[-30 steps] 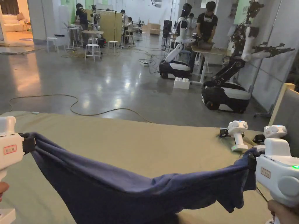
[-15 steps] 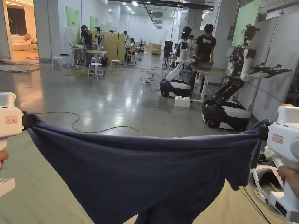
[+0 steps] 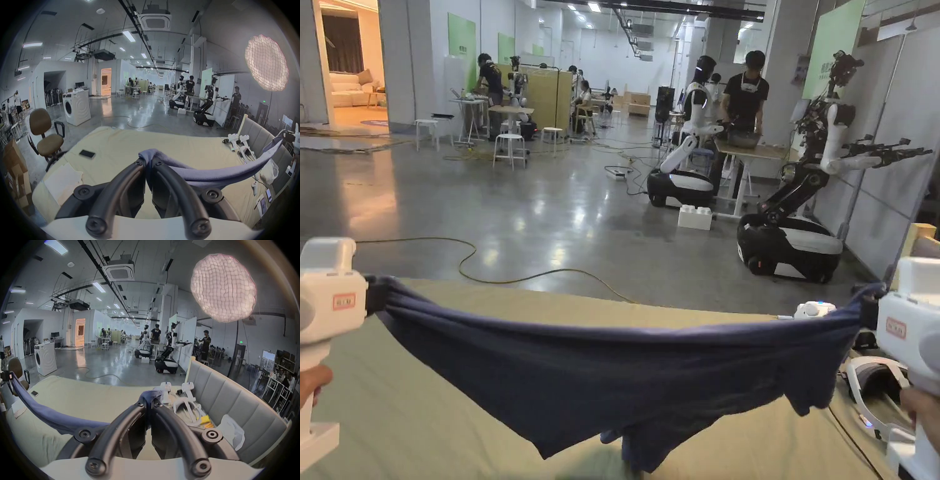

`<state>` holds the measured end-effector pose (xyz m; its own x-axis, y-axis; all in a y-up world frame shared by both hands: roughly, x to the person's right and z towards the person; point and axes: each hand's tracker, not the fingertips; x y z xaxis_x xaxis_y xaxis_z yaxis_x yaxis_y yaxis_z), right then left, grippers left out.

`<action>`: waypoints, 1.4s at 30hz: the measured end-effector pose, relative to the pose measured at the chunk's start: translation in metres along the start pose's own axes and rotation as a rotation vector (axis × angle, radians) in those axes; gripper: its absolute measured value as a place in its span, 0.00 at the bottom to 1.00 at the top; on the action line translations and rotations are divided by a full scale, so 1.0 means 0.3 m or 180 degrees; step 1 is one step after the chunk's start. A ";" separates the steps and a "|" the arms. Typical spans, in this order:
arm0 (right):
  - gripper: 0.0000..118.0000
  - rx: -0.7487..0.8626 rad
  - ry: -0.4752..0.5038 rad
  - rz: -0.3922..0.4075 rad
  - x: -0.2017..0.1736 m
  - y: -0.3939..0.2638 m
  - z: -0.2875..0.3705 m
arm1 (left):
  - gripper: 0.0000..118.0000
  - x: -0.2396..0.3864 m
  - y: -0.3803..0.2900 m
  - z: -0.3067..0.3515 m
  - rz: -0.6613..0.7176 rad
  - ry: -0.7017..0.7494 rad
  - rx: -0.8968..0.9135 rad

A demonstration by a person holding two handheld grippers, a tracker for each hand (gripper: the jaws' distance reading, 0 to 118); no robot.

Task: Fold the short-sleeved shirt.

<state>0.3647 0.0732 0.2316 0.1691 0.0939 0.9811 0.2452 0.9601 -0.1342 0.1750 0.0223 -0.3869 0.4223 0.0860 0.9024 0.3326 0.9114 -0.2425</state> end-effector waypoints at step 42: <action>0.52 0.0311 0.0111 -0.0064 -0.330 -0.645 0.391 | 0.46 0.223 -0.676 0.305 -0.0269 -0.0364 0.0273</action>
<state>0.1884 -0.0909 0.1767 0.1987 0.0668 0.9778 0.1550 0.9830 -0.0986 0.0586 -0.1198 -0.2447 0.2956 0.0484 0.9541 0.2876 0.9479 -0.1372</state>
